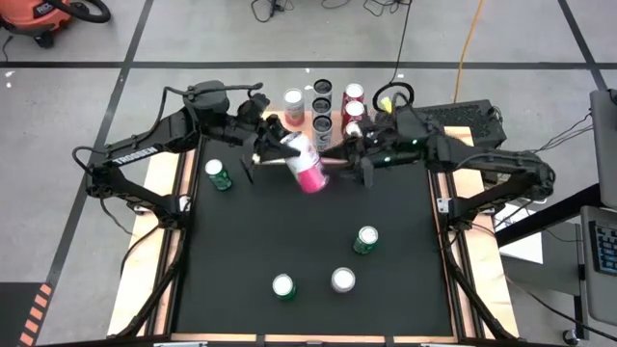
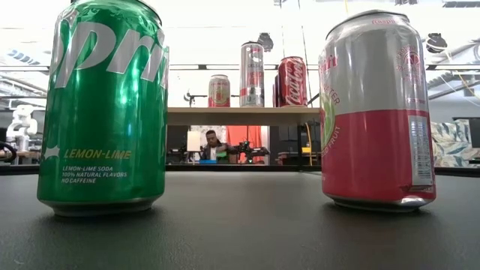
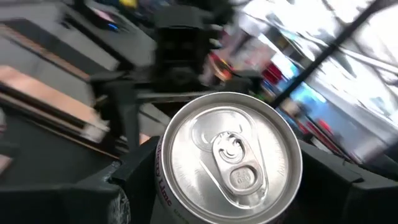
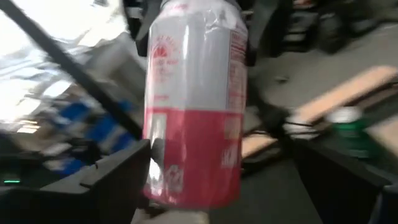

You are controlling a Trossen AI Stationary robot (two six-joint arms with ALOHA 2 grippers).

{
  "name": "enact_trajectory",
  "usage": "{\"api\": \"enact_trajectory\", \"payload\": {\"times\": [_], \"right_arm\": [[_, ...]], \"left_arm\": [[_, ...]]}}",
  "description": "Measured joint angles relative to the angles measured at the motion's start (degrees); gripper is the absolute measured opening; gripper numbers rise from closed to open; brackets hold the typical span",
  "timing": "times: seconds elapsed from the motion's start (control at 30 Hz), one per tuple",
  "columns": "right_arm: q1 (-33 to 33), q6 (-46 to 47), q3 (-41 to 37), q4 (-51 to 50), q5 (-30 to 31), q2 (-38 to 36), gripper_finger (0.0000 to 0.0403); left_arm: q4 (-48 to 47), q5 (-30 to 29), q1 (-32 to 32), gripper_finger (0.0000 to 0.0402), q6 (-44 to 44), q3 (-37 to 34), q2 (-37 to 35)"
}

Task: Place canned beverage on shelf
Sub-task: Put the top pink white soda can aligned with the other pink white soda can on the shelf

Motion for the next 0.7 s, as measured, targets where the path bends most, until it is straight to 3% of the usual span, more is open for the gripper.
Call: {"api": "enact_trajectory", "payload": {"times": [0.33,0.7], "right_arm": [[-0.9,-15.8,15.6,-28.4,11.5,-0.9,0.037],[-0.8,-23.5,20.4,-38.7,12.0,-0.4,0.0392]], "left_arm": [[0.3,-19.1,-0.5,0.0283,-2.7,0.1,0.3],[0.1,-25.8,-3.8,0.0283,-8.9,0.1,1.0]]}}
